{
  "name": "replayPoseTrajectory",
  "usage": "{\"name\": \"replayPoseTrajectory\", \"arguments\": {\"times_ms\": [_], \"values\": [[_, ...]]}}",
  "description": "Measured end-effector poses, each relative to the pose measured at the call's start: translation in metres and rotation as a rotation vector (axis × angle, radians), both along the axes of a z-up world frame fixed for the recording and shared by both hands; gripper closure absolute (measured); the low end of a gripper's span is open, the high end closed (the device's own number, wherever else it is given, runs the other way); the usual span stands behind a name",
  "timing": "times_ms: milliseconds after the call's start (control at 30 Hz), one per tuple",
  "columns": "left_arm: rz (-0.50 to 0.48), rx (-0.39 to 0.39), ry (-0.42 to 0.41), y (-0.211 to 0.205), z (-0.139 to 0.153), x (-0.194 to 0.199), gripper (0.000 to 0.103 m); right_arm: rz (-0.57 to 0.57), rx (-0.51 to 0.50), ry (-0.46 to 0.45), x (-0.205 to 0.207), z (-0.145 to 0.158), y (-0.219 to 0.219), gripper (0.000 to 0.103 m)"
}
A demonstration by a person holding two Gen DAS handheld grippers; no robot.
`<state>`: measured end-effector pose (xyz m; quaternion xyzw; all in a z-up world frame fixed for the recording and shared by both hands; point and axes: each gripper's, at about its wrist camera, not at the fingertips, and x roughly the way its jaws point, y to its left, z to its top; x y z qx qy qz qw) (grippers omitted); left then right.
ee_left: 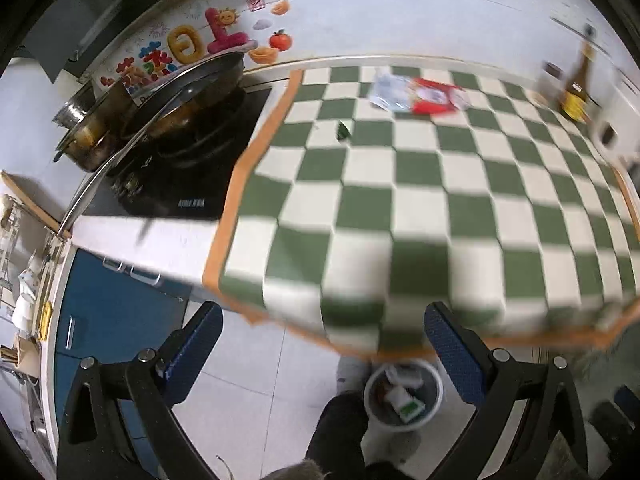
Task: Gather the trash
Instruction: 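Move both tools back up over the checkered cloth, then grasp the green pepper with the left tool while the right tool grasps the red sugar bag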
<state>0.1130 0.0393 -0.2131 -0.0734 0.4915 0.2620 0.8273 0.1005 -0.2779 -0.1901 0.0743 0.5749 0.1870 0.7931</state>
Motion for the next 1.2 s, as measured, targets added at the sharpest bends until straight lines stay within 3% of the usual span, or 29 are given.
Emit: {"name": "replayPoseTrajectory", "arguments": {"times_ms": [67, 167, 300, 433, 467, 500, 533, 633, 667, 967, 1000, 1067, 1200], "values": [[0.004, -0.04, 0.025, 0.034, -0.004, 0.034, 0.0, -0.025, 0.021, -0.013, 0.032, 0.005, 0.014, 0.004], [0.004, -0.097, 0.044, 0.08, -0.018, 0.085, 0.001, -0.066, 0.036, -0.007, 0.083, 0.003, 0.04, 0.023], [-0.02, -0.21, 0.094, 0.132, -0.054, 0.158, 0.006, -0.117, 0.059, 0.046, 0.156, -0.01, 0.083, 0.026], [-0.062, -0.285, 0.144, 0.155, -0.093, 0.213, 0.035, -0.125, 0.032, 0.063, 0.229, -0.027, 0.141, 0.025], [-0.071, -0.298, 0.156, 0.158, -0.1, 0.223, 0.037, -0.127, 0.024, 0.067, 0.244, -0.032, 0.153, 0.025], [-0.082, -0.309, 0.167, 0.162, -0.107, 0.232, 0.047, -0.13, 0.013, 0.071, 0.261, -0.036, 0.166, 0.025], [-0.093, -0.315, 0.179, 0.164, -0.115, 0.24, 0.06, -0.135, 0.002, 0.075, 0.279, -0.041, 0.179, 0.025], [-0.113, -0.313, 0.179, 0.17, -0.125, 0.256, 0.086, -0.147, -0.026, 0.072, 0.324, -0.055, 0.205, 0.025], [-0.12, -0.298, 0.168, 0.171, -0.124, 0.258, 0.089, -0.156, -0.033, 0.069, 0.339, -0.06, 0.212, 0.025], [-0.04, -0.25, 0.114, 0.206, -0.122, 0.275, 0.089, -0.253, -0.069, 0.097, 0.451, -0.122, 0.25, 0.025], [-0.036, -0.244, 0.111, 0.209, -0.122, 0.279, 0.089, -0.256, -0.074, 0.08, 0.456, -0.124, 0.255, 0.019], [-0.034, -0.224, 0.107, 0.211, -0.122, 0.285, 0.089, -0.234, -0.094, 0.05, 0.47, -0.127, 0.274, 0.017], [-0.028, -0.202, 0.102, 0.211, -0.122, 0.293, 0.089, -0.196, -0.226, -0.002, 0.482, -0.132, 0.316, 0.011]]}}
